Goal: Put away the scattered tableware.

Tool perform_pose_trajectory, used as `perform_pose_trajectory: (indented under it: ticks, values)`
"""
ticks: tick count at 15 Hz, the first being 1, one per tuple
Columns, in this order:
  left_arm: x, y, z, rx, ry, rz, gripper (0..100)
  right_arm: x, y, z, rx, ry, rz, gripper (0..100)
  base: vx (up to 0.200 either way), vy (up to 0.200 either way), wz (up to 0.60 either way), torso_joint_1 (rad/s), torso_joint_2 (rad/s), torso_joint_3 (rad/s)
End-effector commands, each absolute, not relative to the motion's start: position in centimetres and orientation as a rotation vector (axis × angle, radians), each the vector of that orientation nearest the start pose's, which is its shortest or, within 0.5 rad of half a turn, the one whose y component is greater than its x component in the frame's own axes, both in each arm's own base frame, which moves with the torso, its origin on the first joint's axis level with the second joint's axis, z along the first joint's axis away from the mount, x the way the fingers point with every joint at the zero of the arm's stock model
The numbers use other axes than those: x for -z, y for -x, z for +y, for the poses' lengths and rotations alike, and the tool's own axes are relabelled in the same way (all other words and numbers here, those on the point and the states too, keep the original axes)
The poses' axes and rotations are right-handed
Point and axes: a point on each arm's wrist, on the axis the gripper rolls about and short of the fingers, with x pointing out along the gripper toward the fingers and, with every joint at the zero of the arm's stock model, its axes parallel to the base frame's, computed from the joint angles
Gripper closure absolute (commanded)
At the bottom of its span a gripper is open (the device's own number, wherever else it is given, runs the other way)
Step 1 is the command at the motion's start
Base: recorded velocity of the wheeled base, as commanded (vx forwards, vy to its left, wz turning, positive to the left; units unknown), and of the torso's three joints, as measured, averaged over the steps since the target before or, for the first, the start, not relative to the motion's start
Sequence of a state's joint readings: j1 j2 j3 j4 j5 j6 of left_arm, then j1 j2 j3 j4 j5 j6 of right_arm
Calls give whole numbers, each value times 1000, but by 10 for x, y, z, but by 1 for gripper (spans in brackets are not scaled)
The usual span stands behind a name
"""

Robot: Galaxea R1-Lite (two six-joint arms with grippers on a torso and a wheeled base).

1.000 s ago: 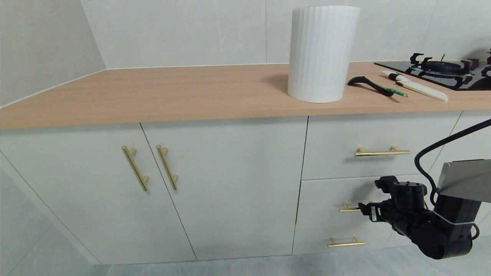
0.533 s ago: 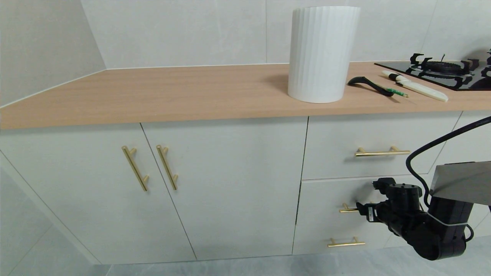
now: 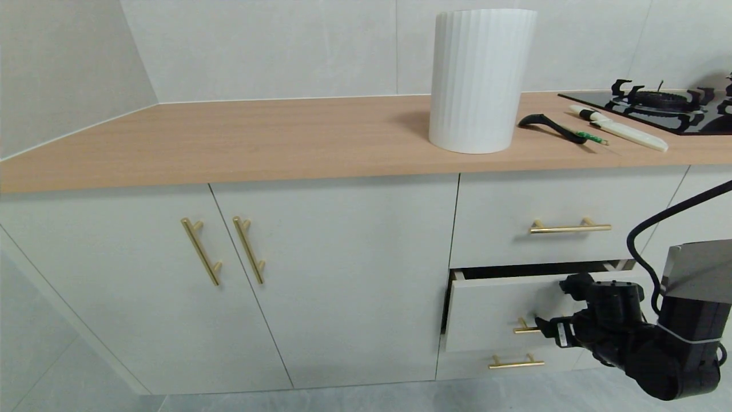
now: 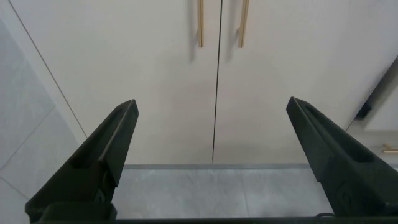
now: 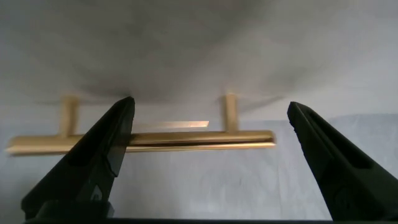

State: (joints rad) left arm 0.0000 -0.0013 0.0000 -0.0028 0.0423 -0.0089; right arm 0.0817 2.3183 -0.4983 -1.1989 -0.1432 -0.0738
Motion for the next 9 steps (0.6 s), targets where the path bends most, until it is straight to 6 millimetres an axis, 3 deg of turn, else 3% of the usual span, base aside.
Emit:
perform_pose_trajectory:
  ticks: [1,4,6,8,9]
  values:
    - [-76,23,1,-43,9,-3,0,-25,-293,22,-12,141,578,0,0,0,0,0,0,0]
    - [-76,23,1,-43,9,-3,0,-110,-251,27,-177,99,546,0,0,0,0,0,0,0]
    - [-76,23,1,-43,9,-3,0,-159,-235,29,-209,97,526,0,0,0,0,0,0,0]
    - [-76,23,1,-43,9,-3,0,-180,-245,31,-213,97,554,0,0,0,0,0,0,0]
    - [-76,23,1,-43,9,-3,0,-177,-252,32,-213,96,572,0,0,0,0,0,0,0]
